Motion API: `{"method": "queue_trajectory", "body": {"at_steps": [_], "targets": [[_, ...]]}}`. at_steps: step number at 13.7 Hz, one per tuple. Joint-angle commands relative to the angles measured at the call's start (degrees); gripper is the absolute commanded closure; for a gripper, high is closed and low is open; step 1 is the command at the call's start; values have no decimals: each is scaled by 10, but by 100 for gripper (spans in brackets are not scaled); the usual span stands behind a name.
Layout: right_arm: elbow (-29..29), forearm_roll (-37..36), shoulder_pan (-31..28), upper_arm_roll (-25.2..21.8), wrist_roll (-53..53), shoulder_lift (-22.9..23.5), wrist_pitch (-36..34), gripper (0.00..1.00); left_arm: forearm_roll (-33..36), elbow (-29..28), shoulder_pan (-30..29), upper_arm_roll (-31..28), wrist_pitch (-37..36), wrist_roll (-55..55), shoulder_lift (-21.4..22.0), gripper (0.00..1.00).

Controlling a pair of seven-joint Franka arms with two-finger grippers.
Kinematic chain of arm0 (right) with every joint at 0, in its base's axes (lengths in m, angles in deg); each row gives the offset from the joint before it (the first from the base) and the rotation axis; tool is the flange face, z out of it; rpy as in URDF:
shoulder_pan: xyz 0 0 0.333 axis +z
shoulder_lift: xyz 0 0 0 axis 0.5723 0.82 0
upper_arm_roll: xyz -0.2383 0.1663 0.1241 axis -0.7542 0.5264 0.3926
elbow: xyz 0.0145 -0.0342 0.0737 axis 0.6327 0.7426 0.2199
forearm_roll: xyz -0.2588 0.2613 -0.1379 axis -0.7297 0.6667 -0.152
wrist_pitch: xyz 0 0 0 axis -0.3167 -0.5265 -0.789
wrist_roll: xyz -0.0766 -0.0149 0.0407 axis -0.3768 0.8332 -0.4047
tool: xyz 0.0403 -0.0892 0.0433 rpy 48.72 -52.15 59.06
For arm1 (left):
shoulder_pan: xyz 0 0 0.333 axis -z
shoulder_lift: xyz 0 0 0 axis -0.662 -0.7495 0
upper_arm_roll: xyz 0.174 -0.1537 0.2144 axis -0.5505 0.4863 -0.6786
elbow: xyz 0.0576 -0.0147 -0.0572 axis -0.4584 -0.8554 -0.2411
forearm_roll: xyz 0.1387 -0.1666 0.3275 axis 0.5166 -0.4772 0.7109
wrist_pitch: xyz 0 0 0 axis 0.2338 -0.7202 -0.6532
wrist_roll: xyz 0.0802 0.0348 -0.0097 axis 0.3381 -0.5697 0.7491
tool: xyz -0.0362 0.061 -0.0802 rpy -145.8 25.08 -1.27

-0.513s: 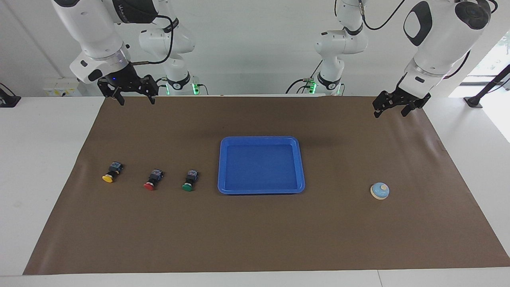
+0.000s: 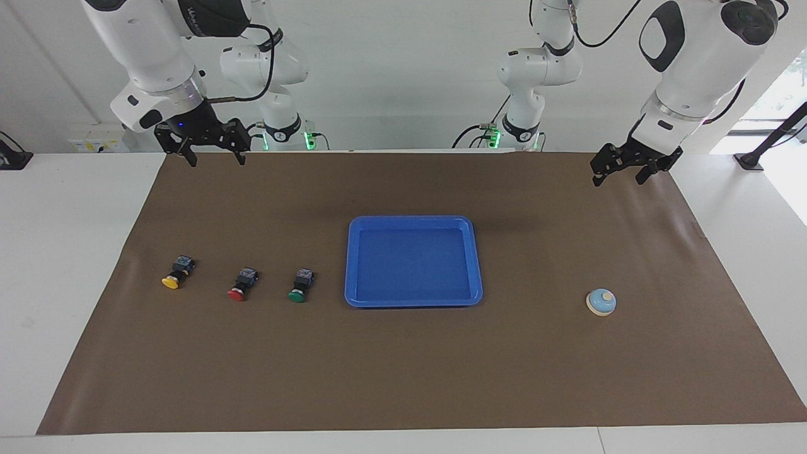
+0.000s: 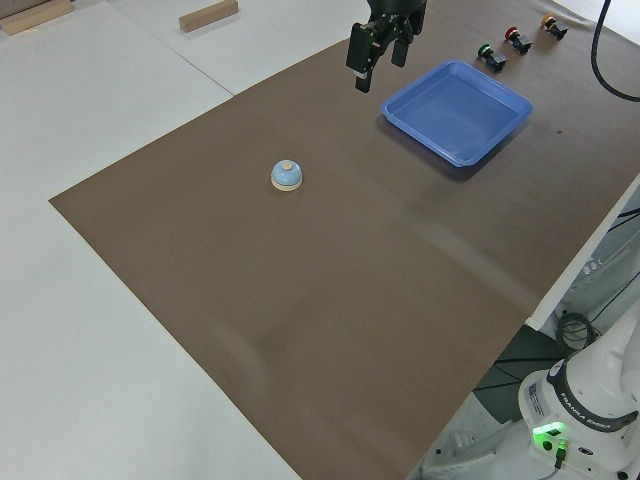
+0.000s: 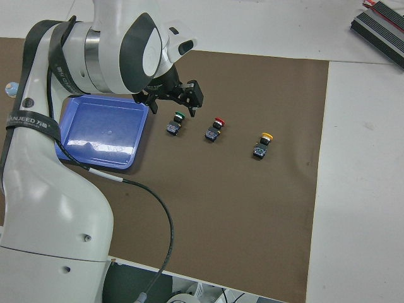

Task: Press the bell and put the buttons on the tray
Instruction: 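Move the left gripper over the silver bell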

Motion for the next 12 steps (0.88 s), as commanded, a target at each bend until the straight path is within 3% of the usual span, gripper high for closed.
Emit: {"method": "queue_trajectory", "body": {"at_steps": [1,2,3,7,12], "targets": [[-2,5,-10,5,12,-1,-8,0,7,86,6,-5,-9,1,-89,35],[-2,5,-10,5,12,-1,-8,0,8,96,6,-5,-5,2,-112,62],[-2,5,-10,5,12,-1,-8,0,11,98,4,-6,8,2,-134,98],[-2,5,-10,5,12,0,-8,0,11,65,-22,-7,148,-2,-175,100],[-2,5,-10,5,12,-1,-8,0,12,31,-24,-8,259,3,-237,100]]}}
